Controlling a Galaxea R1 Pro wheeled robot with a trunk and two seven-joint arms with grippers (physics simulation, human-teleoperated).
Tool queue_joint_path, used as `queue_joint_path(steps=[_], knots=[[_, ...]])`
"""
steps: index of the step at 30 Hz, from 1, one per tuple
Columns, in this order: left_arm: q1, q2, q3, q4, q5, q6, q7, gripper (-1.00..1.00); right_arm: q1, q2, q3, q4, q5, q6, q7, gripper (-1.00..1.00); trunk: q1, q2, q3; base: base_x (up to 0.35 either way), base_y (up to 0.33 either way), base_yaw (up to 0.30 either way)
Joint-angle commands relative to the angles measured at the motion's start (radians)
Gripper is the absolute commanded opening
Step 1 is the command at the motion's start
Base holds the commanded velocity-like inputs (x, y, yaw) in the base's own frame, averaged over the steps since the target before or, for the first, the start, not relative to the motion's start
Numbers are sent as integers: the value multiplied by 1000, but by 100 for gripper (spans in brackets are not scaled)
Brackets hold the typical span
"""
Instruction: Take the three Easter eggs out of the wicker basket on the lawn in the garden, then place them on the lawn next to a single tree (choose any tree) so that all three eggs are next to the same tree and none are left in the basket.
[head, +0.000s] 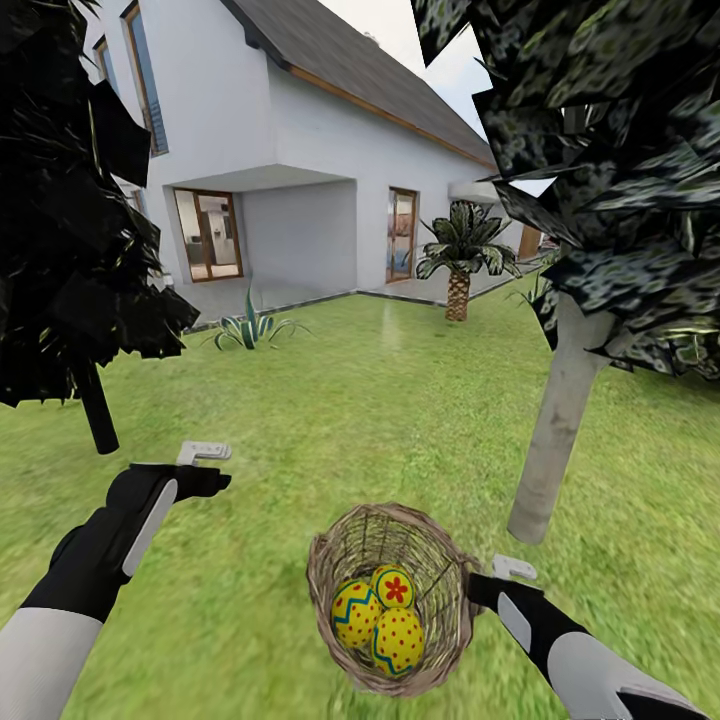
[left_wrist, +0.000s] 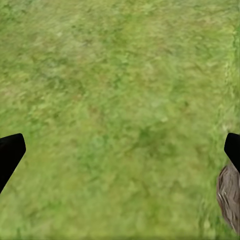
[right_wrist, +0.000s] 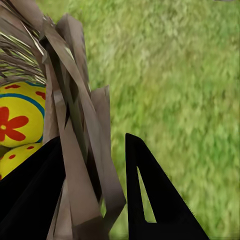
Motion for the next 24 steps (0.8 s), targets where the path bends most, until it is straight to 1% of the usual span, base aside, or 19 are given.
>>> queue_joint_path(steps=[1, 7, 24], knots=[[-1, 1, -3, -1, 6, 4, 5, 100, 0, 0, -2, -3, -11, 8, -1, -100, 4, -8, -4, 0, 0, 0], [0, 1, -7, -1, 6, 4, 6, 100, 0, 0, -2, -3, -7, 22, -4, -100, 27, -50, -23, 0, 0, 0], [0, 1, -4, -2, 6, 2, 8, 100, -1, 3, -2, 14, -10, 30, -18, -100, 92, -169, -76, 0, 0, 0]])
